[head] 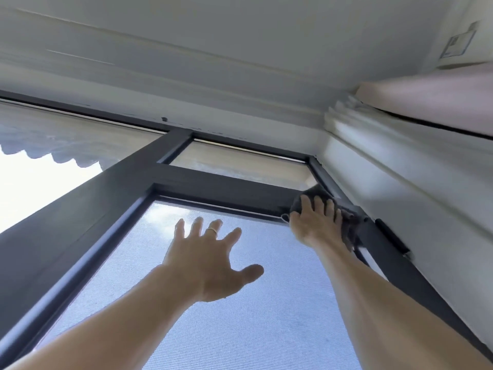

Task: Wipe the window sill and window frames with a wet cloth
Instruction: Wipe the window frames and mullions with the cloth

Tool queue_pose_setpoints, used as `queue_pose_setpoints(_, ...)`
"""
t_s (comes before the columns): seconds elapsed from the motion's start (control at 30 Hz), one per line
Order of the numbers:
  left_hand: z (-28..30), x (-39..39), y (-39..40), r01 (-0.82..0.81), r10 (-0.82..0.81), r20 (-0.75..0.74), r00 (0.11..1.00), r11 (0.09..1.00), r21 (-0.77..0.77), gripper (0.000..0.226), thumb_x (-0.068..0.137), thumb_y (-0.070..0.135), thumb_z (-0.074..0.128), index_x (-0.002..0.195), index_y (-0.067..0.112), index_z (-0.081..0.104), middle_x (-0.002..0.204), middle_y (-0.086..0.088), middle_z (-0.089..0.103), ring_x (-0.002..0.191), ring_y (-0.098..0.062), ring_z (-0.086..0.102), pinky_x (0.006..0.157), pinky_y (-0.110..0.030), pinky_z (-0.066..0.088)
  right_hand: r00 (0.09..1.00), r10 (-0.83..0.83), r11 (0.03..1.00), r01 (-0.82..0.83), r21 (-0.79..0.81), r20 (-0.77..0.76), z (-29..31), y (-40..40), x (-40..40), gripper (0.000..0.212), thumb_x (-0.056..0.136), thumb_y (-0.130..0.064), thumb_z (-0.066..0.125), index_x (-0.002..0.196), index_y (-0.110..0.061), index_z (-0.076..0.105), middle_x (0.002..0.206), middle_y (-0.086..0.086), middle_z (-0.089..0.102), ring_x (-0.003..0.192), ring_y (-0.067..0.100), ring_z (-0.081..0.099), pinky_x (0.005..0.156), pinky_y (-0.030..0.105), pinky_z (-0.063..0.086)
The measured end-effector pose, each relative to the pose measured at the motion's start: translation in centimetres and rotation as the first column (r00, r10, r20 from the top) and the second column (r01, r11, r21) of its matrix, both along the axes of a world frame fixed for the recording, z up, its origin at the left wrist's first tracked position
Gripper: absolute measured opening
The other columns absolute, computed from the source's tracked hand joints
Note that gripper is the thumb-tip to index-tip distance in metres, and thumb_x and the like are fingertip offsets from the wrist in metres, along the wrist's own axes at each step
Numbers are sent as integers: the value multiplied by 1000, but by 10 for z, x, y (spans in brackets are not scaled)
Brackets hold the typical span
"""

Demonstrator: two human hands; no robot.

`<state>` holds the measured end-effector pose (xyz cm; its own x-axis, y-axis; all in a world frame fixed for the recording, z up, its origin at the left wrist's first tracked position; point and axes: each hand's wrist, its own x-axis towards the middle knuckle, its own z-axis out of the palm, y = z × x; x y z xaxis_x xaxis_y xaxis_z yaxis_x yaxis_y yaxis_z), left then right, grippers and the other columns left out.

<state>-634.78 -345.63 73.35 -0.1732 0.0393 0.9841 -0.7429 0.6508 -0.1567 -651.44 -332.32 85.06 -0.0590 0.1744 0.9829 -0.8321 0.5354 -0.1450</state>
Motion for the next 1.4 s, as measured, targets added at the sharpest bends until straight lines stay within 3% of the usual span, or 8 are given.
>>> queue_pose_setpoints(0.23, 9, 21, -11, 14, -9, 121, 993, 999, -43, 87, 81, 86, 22, 153, 43, -1, 164, 7, -2, 151, -24, -7, 118, -57, -8, 973, 13, 992, 16, 125, -229, 5, -40, 40, 60, 100, -39, 25, 156, -30, 10, 165, -1, 3, 151, 22, -3, 121, 44, -3)
queue_pose_setpoints(0.4, 17, 56, -33, -40, 47, 121, 991, 998, -56, 78, 86, 80, 24, 152, 45, 0, 164, 4, -5, 149, -26, -17, 119, -54, -10, 998, 42, 994, -38, -101, 45, 2, -41, 44, 61, 99, -38, 23, 157, -26, 9, 165, 5, 3, 150, 31, -4, 121, 50, -3)
queue_pose_setpoints(0.6, 16, 67, -49, -33, 30, 113, 993, 999, 26, 77, 84, 82, 17, 150, 50, -7, 164, -4, -8, 149, -37, -12, 118, -56, -10, 968, 26, 993, 3, 117, -249, 6, -73, 79, 59, 98, -39, 25, 156, -31, 13, 165, -1, 6, 151, 22, 0, 122, 44, -1)
queue_pose_setpoints(0.8, 17, 85, -50, -106, 107, 151, 983, 994, -11, 73, 88, 78, 17, 152, 47, 2, 164, -2, 2, 150, -32, -7, 115, -60, -13, 989, 102, 977, -79, -198, 111, -7, -57, 64, 59, 98, -36, 27, 155, -21, 16, 164, 8, 7, 150, 33, -2, 120, 55, -2)
queue_pose_setpoints(0.97, 15, 94, -48, -143, 150, 155, 976, 988, -53, 70, 91, 75, 18, 153, 44, 8, 164, -3, 9, 151, -30, -2, 113, -61, -18, 971, 47, 992, -19, 121, -232, 2, -96, 108, 58, 101, -37, 25, 157, -31, 11, 166, 1, 3, 152, 23, -4, 122, 47, -4)
queue_pose_setpoints(1.17, 13, 97, -60, -108, 117, 194, 974, 993, -53, 70, 91, 75, 16, 152, 46, -2, 164, -1, -1, 151, -28, -1, 114, -61, -16, 994, 73, 985, -60, -159, 77, -4, -79, 88, 60, 100, -37, 24, 157, -25, 9, 165, 6, 2, 151, 31, -3, 120, 53, -4)
queue_pose_setpoints(1.3, 16, 94, -58, -72, 85, 147, 986, 993, -91, 69, 90, 75, 23, 152, 47, 10, 164, 0, 11, 151, -22, 9, 114, -59, -19, 964, 64, 994, -38, 103, -259, 4, -117, 131, 57, 100, -33, 25, 156, -31, 13, 165, 1, 6, 151, 25, -1, 120, 48, -5)
queue_pose_setpoints(1.4, 17, 97, -50, -31, 43, 137, 990, 996, -87, 70, 90, 75, 28, 151, 42, 23, 160, -1, 24, 149, -13, 18, 113, -56, -23, 959, 55, 994, -28, 101, -278, 5, -116, 126, 57, 99, -34, 27, 155, -33, 15, 165, 0, 8, 151, 22, 1, 121, 46, -5)
